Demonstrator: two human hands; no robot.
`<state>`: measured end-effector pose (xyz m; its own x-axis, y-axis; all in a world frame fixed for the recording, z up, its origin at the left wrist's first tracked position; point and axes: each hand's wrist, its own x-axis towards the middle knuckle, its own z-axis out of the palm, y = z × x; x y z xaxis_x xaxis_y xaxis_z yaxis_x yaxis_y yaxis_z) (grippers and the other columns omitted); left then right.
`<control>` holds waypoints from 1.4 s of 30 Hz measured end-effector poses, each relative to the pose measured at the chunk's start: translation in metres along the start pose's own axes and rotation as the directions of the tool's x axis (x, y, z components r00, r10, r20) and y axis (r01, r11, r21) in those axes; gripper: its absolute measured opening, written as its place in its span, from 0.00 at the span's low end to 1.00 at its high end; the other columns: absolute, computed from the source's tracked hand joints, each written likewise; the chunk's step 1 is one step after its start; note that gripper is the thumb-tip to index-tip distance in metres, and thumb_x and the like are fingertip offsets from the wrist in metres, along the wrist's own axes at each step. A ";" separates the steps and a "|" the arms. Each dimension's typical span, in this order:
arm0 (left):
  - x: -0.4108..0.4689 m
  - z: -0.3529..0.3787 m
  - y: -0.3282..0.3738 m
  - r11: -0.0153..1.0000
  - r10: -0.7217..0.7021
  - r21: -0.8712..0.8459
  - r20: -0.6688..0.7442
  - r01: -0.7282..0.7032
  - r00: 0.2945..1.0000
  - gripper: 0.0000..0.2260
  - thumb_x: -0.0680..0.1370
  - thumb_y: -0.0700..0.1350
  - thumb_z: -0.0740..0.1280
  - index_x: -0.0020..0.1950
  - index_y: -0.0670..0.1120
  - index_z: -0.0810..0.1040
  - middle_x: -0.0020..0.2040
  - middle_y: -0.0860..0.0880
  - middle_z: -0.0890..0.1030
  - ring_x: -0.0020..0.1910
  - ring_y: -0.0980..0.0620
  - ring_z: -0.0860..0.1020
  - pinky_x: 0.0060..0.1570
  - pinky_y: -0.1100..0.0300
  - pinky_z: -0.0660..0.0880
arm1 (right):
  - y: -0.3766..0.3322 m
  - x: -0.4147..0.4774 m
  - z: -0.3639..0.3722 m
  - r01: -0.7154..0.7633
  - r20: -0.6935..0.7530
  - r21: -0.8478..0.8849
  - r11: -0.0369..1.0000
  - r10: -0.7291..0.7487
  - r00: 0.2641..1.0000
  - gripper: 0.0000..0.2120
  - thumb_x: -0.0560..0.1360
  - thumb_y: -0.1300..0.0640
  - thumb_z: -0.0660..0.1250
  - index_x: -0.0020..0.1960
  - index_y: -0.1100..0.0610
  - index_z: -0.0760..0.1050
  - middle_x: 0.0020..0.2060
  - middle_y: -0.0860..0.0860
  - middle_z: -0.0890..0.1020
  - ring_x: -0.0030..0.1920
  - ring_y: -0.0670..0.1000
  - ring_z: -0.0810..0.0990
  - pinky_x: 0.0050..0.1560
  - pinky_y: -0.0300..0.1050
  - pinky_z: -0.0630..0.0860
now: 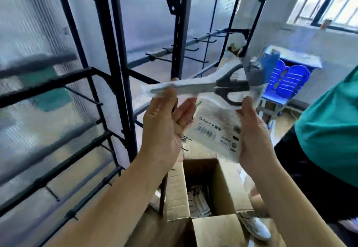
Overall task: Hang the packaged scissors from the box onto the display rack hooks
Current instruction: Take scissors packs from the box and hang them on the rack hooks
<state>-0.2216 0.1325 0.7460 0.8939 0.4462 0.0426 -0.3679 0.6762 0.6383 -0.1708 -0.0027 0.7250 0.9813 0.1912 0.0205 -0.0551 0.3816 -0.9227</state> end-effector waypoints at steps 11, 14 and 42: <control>-0.060 -0.048 0.087 0.901 -0.306 0.184 -0.371 0.392 0.877 0.06 0.74 0.41 0.68 0.49 0.44 0.74 0.42 0.48 0.72 0.37 0.52 0.71 0.33 0.60 0.67 | -0.031 -0.086 0.082 0.362 0.162 -0.342 0.867 -0.325 0.932 0.04 0.67 0.51 0.68 0.35 0.48 0.81 0.33 0.47 0.82 0.38 0.51 0.79 0.41 0.46 0.73; -0.073 -0.046 0.108 0.882 -0.089 0.404 -0.363 0.243 0.928 0.22 0.74 0.46 0.68 0.67 0.51 0.66 0.52 0.48 0.71 0.43 0.51 0.69 0.41 0.58 0.68 | -0.033 -0.098 0.098 0.427 0.306 -0.408 0.807 -0.321 0.897 0.08 0.72 0.56 0.69 0.35 0.47 0.80 0.32 0.46 0.81 0.38 0.50 0.79 0.42 0.45 0.74; -0.154 -0.102 0.285 0.025 0.961 0.860 0.119 -0.510 0.248 0.05 0.78 0.39 0.63 0.45 0.49 0.74 0.38 0.58 0.81 0.39 0.65 0.79 0.37 0.72 0.73 | 0.014 -0.112 0.308 0.519 0.818 0.052 0.853 -0.335 0.468 0.11 0.76 0.60 0.62 0.45 0.45 0.76 0.43 0.41 0.81 0.40 0.34 0.79 0.38 0.27 0.73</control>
<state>-0.4904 0.3166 0.8433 -0.1015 0.6909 0.7158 -0.2450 -0.7147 0.6551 -0.3387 0.2600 0.8284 0.3273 0.7013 0.6333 0.4530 0.4718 -0.7565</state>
